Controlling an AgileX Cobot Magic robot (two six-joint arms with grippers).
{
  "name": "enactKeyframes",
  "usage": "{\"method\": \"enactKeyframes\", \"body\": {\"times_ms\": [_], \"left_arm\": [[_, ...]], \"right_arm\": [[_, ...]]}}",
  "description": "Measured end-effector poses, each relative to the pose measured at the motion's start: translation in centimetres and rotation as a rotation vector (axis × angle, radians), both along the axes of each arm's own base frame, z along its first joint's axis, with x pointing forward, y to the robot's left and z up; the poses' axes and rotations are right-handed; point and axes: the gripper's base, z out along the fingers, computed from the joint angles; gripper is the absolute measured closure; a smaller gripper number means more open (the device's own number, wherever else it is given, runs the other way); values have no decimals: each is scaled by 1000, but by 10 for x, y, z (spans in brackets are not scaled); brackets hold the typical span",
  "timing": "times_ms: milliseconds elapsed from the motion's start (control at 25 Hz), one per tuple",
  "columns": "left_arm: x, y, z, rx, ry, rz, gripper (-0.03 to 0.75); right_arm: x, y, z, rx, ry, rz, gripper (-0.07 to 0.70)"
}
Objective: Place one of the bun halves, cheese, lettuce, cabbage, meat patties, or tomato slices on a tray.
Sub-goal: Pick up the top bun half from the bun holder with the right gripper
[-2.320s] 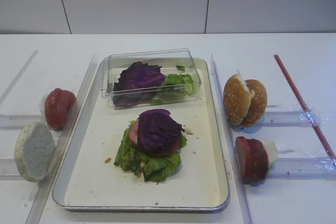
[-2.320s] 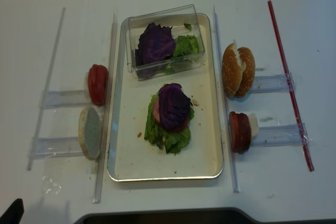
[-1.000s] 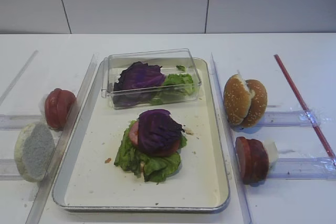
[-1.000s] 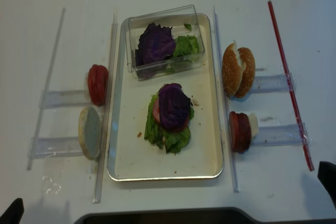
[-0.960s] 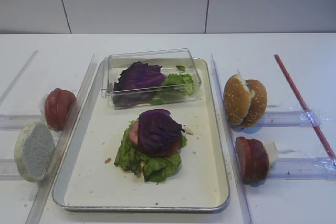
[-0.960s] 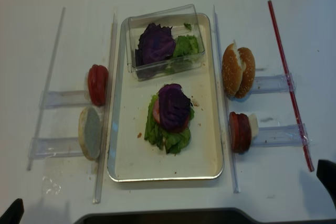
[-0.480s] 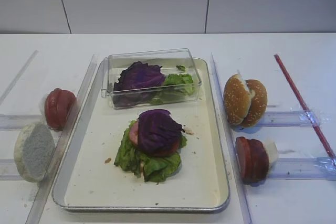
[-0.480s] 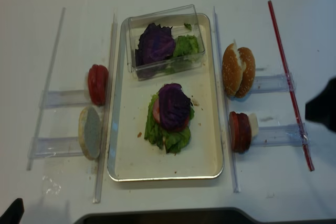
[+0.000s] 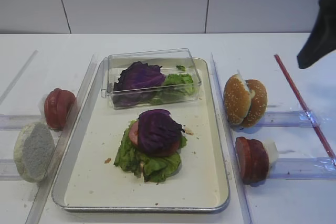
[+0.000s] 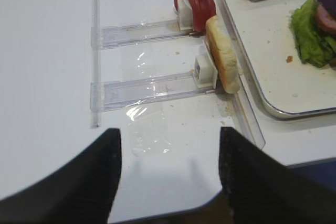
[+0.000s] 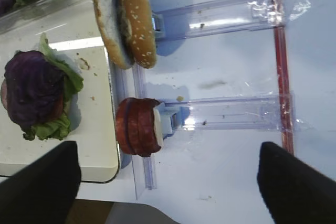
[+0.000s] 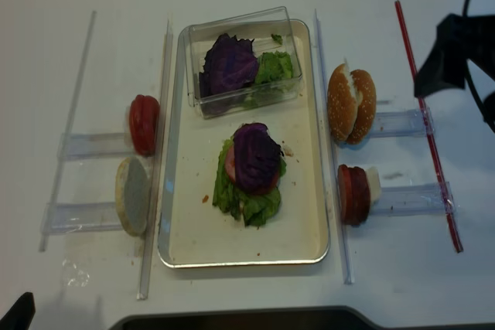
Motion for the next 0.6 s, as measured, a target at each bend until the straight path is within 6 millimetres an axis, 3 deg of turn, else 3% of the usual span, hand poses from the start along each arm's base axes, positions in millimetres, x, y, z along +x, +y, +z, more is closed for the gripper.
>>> {"method": "enactKeyframes", "body": {"times_ms": [280, 600], "left_arm": [[0, 0, 0, 0, 0, 0, 324], [0, 0, 0, 0, 0, 0, 324]], "right_arm": [[37, 42, -5, -32, 40, 131, -37], [63, 68, -27, -60, 113, 185, -34]]}}
